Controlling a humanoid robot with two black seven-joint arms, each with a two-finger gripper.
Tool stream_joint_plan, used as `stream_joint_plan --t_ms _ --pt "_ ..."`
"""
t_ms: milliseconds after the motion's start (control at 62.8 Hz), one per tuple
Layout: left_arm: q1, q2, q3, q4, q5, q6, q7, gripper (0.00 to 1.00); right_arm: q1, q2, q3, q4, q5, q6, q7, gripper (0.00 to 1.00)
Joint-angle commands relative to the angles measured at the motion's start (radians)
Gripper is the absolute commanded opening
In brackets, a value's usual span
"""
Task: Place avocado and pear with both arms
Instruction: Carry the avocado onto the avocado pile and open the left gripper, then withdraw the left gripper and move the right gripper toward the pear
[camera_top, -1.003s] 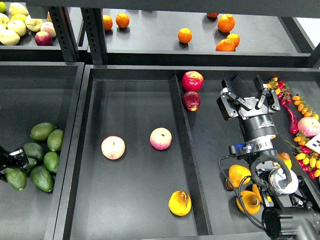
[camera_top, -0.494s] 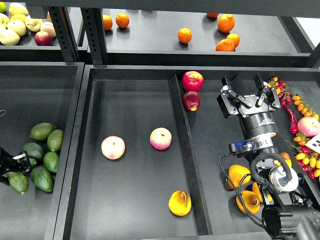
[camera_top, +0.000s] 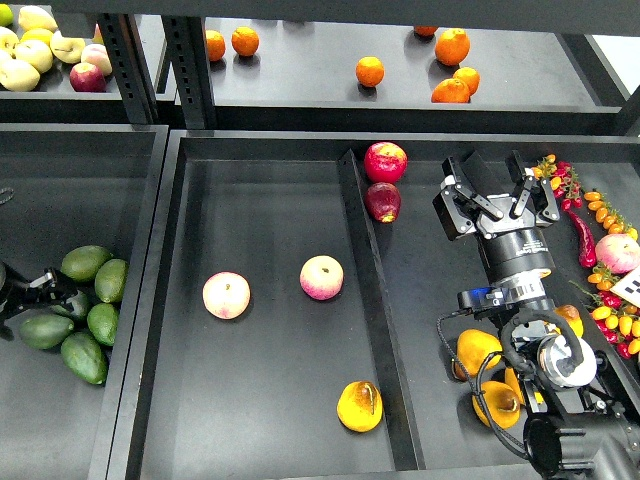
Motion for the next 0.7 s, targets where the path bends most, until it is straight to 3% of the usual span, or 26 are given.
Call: stream_joint_plan --t_ms 0,318,430,462,685 --pt "0.011 0.021 -0.107 -0.001 -0.144 0.000 0.000 0.99 -0.018 -0.007 -0.005 0.000 0.000 0.004 -0.003 1.00" --pt "0.068 0.140 -0.256 -0.040 -0.474 0.000 0.000 0.99 -0.059 -0.090 -0.020 0.000 0.000 0.010 -0.009 1.00" --pt "0.188 0.163 -0.385 -0.078 -0.555 0.000 0.000 0.99 -0.071 -0.128 -0.045 -0.002 0.000 0.013 -0.030 1.00" --pt "0.298 0.160 -0.504 -0.106 -0.563 0.000 0.000 0.99 -0.081 -0.157 -0.054 -0.005 0.000 0.020 -0.055 1.00" --pt "0.677 0.088 -0.860 -0.201 -0.563 0.000 0.000 0.99 -0.085 -0.278 -0.123 -0.010 -0.001 0.061 -0.078 1.00"
